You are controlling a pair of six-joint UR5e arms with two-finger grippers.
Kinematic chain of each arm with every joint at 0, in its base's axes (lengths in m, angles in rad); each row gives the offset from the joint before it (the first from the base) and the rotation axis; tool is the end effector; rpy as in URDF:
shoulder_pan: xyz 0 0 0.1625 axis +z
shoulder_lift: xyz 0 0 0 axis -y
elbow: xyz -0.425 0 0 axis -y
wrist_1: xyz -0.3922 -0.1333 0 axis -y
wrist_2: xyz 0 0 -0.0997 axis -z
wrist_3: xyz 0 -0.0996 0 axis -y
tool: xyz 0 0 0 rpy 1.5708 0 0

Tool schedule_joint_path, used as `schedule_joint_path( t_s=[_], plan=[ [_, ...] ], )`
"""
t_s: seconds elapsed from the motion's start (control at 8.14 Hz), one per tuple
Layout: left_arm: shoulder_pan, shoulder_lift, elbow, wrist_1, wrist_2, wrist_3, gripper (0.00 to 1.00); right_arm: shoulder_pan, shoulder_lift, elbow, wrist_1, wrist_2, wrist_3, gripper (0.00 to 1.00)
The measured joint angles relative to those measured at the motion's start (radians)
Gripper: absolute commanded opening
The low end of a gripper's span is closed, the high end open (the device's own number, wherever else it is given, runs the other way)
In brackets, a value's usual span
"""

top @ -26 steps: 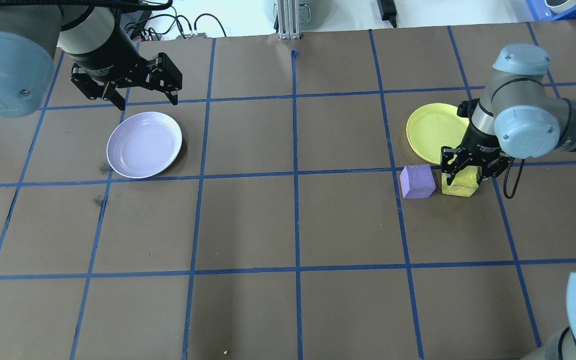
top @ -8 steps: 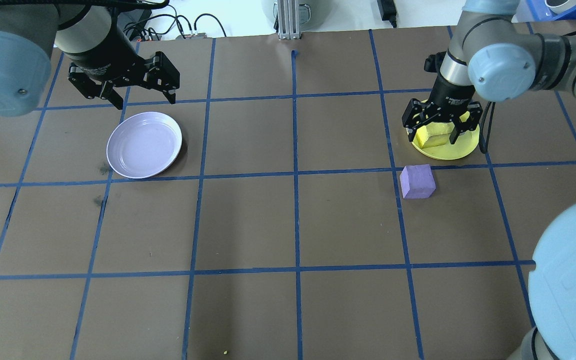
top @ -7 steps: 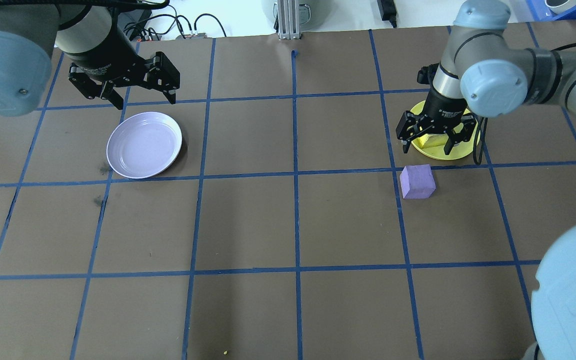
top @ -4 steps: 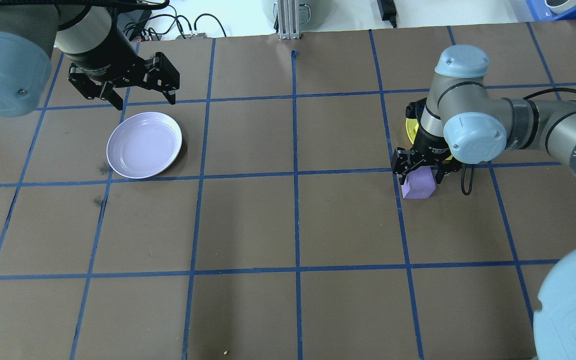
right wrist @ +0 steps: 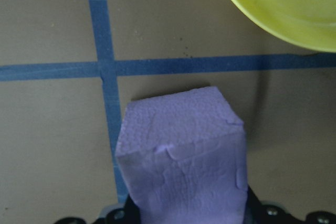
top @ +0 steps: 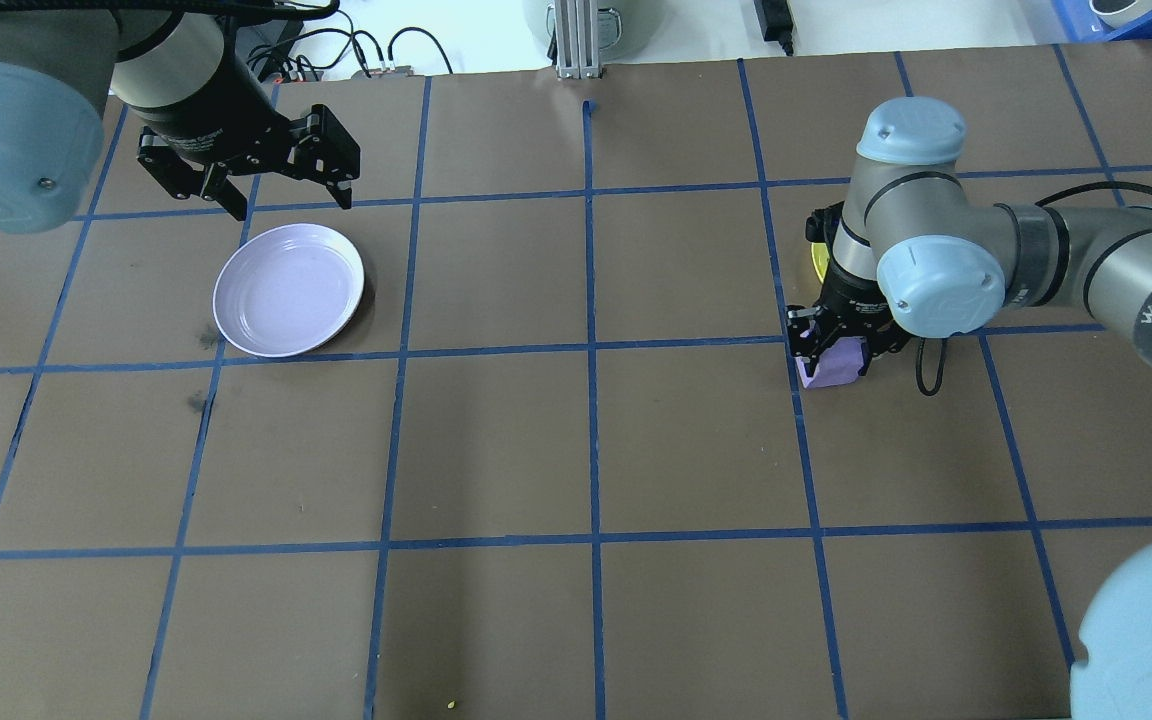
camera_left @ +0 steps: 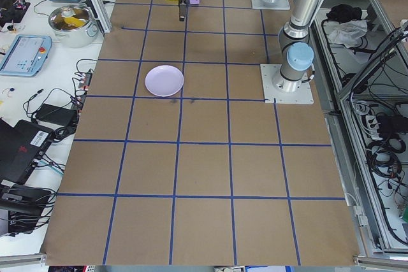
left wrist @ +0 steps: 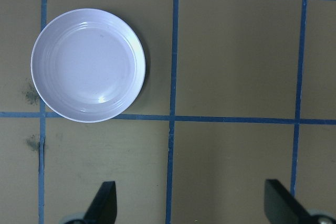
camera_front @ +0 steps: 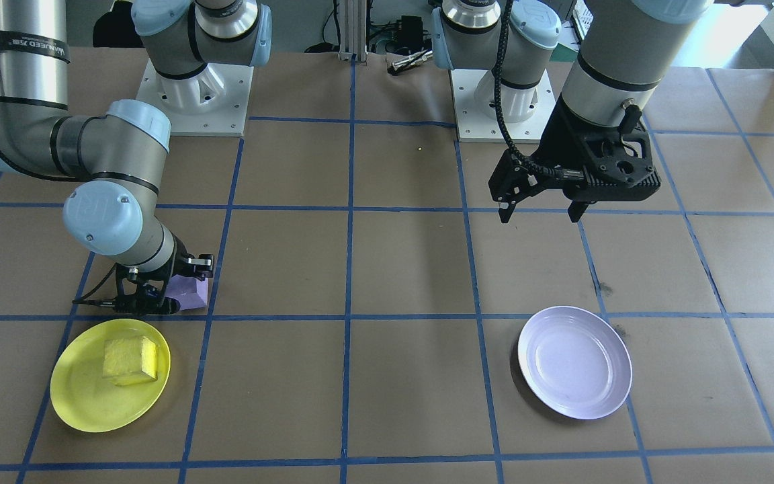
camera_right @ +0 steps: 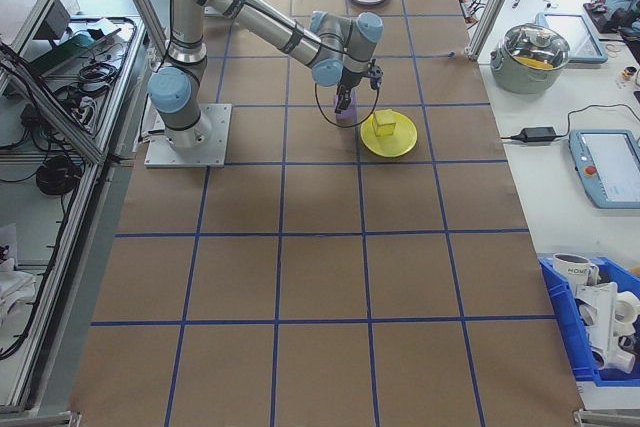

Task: Sort blocks by color into plates

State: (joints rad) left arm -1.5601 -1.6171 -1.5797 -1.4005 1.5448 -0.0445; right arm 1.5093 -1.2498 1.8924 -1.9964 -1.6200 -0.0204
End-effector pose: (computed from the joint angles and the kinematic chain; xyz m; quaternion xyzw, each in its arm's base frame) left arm -0.1303 -0.5232 0.4779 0.0268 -0.9979 0.0573 0.0139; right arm 0.0960 -0.5309 0.2121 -0.0178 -0.9937 -0.1092 0.0200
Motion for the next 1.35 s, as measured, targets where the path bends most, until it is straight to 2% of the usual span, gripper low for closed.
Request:
schedule_joint_path(
  t_s=[0.49, 0.61, 0.86, 1.11, 1.35],
  plan=[
    [0.000, 0.001, 0.000, 0.000, 0.001, 0.000, 1.00, 0.275, -0.009, -0.107, 0.030, 0.134, 0.293, 0.18],
    [0.000, 0.001, 0.000, 0.000, 0.001, 0.000, 1.00, 0.357, 0.010, -0.137, 0.026, 0.169, 0.378, 0.24],
    [0.001, 0.002, 0.000, -0.001, 0.002, 0.000, 1.00, 0.496, 0.076, -0.219, 0.013, 0.200, 0.494, 0.33],
    [0.001, 0.003, 0.000, -0.002, 0.002, 0.000, 1.00, 0.582, 0.139, -0.269, -0.037, 0.203, 0.549, 0.97],
    [0.001, 0.003, -0.001, -0.001, 0.003, -0.001, 1.00, 0.612, 0.180, -0.275, -0.088, 0.187, 0.564, 1.00]
  ],
)
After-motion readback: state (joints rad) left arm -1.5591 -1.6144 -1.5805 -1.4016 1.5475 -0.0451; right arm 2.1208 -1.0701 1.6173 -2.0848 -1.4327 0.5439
